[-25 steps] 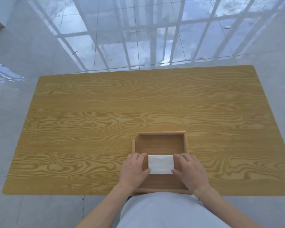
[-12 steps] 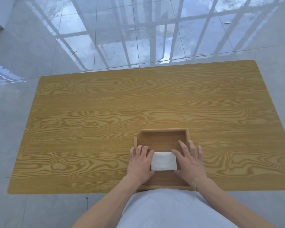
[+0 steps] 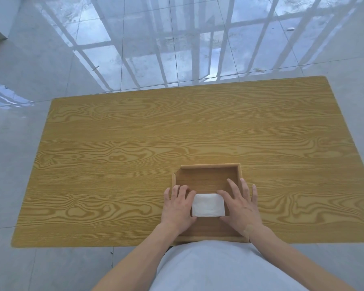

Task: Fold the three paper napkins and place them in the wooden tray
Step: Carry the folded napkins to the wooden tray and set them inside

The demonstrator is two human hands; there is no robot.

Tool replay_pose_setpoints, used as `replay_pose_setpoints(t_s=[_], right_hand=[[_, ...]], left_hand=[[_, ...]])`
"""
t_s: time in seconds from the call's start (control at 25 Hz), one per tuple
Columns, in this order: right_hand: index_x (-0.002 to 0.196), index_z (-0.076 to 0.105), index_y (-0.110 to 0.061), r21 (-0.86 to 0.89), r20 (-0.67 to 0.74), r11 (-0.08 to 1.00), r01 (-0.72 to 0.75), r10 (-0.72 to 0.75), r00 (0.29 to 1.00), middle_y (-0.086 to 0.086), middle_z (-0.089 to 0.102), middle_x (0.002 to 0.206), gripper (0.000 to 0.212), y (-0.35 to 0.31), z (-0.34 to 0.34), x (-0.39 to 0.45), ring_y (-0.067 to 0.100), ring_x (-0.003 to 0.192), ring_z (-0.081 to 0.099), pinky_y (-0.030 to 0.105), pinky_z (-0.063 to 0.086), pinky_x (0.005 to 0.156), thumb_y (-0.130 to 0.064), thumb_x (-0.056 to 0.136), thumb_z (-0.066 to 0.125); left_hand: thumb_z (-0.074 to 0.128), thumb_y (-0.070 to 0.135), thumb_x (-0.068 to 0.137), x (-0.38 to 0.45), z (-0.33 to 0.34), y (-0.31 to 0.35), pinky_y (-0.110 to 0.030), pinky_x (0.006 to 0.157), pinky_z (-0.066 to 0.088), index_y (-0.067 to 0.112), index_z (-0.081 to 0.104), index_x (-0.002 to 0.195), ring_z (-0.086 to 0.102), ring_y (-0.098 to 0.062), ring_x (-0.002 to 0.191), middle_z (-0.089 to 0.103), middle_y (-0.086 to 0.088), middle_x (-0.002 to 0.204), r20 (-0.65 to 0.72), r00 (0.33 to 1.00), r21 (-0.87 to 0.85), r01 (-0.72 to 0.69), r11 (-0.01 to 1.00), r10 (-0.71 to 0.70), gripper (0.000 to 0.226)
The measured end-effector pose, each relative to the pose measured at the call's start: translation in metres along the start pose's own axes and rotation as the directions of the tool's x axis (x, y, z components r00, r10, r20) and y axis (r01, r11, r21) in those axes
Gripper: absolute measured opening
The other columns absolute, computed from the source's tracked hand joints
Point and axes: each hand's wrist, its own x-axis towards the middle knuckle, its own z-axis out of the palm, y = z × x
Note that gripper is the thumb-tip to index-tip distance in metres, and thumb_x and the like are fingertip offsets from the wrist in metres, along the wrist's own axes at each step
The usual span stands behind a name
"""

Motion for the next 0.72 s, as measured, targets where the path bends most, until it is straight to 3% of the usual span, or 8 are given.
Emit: replay_pose_setpoints(t_s=[0.44,0.72], right_hand=[[0.128,0.043,-0.041,0.002,-0.014,1.000,0.016,-0.016,1.000,0.005,0.017,0.161,0.070,-0.003,0.002,-0.010,0.040,0.146,-0.011,0.063,-0.014,0.113,-0.053,0.065,0.073],[0.123,0.051,-0.039,-0.006,-0.019,0.999,0.042,-0.042,0.999,0.007,0.027,0.158,0.073,-0.002,0.010,-0.032,0.042,0.146,0.002,0.066,-0.006,0.113,-0.053,0.057,0.078]], left_hand=[[0.068,0.054,0.071,-0.006,0.005,-0.004,-0.055,0.115,0.006,0.032,0.039,0.132,0.019,-0.030,0.137,0.033,-0.004,0.141,0.010,0.999,-0.003,-0.030,1.000,0.030,0.071],[0.067,0.063,0.065,-0.023,0.016,-0.003,-0.057,0.115,0.004,0.033,0.039,0.132,0.016,-0.031,0.138,0.031,-0.004,0.143,0.040,0.997,0.006,-0.062,0.998,0.062,0.079]])
